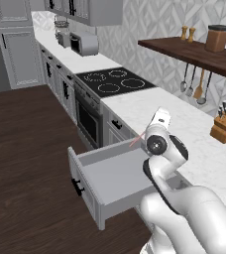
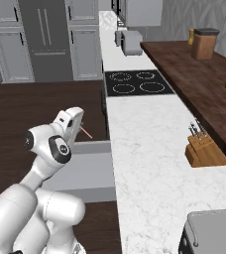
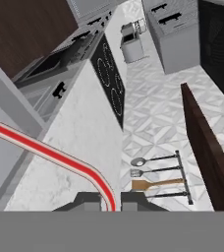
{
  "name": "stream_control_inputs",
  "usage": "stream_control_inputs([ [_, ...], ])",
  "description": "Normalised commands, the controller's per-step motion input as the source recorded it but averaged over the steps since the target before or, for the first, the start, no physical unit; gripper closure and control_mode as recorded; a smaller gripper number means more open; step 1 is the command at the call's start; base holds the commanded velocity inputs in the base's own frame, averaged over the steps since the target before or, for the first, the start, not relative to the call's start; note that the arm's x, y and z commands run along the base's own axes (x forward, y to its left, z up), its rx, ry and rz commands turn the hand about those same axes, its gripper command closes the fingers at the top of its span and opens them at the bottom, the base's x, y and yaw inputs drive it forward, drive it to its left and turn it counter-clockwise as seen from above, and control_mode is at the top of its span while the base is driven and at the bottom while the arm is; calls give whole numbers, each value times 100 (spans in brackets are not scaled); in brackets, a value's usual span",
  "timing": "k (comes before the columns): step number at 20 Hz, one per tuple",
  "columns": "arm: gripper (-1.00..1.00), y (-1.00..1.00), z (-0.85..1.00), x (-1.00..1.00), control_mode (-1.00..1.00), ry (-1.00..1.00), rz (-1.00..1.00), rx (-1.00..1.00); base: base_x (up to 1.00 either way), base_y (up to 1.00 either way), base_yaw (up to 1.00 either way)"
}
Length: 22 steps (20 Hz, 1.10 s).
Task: Take a straw from the drawer in front and place it inside the glass cup on the dining counter.
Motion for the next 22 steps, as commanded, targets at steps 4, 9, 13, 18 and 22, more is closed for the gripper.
stream_control_inputs([
  [4, 100, -10, 0, -25, -100, -16, 0, 1, 0, 0, 0],
  [9, 100, -3, 0, -6, 100, -3, 0, 1, -35, -16, 0],
  [13, 100, 0, 0, 0, 100, 0, 0, 0, -59, -3, 0],
  [18, 100, 0, 0, 0, 100, 0, 0, 0, -76, 12, 6],
  [22, 100, 0, 0, 0, 100, 0, 0, 0, -88, 18, -7],
])
